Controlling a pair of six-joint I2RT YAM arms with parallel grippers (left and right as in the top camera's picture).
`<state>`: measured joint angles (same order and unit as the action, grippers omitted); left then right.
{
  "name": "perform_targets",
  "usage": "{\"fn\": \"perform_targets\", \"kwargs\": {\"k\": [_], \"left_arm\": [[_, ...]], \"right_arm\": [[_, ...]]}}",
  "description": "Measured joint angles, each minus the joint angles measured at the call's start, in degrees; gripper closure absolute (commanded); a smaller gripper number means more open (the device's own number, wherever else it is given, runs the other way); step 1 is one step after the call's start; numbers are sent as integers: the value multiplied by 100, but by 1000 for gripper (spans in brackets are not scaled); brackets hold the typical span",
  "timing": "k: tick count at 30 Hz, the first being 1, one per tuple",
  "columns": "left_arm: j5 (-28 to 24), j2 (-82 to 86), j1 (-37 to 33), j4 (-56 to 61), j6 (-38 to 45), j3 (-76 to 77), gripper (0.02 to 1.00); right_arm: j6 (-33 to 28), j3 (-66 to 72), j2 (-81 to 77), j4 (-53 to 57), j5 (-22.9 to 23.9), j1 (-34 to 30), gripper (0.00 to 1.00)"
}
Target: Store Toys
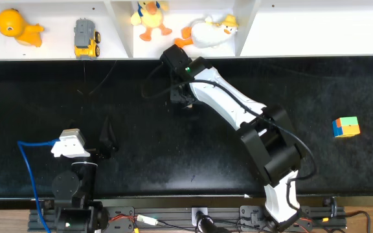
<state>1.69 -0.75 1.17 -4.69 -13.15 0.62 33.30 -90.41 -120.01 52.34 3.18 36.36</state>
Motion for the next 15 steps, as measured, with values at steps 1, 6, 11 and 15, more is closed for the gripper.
{"fn": "perform_targets", "kwargs": {"k": [1, 6, 11, 15], "left_arm": [[0, 0, 0, 0, 0, 0, 20], [0, 0, 0, 0, 0, 0, 20], [0, 0, 0, 0, 0, 0, 20], [0, 0, 0, -2, 0, 0, 20]], "right_arm": [[13, -4, -7, -2, 0, 0, 610], [61, -17, -20, 85, -17, 0, 822], [76, -22, -28, 146, -37, 0, 954], [96, -22, -28, 146, -44, 0, 956]]}}
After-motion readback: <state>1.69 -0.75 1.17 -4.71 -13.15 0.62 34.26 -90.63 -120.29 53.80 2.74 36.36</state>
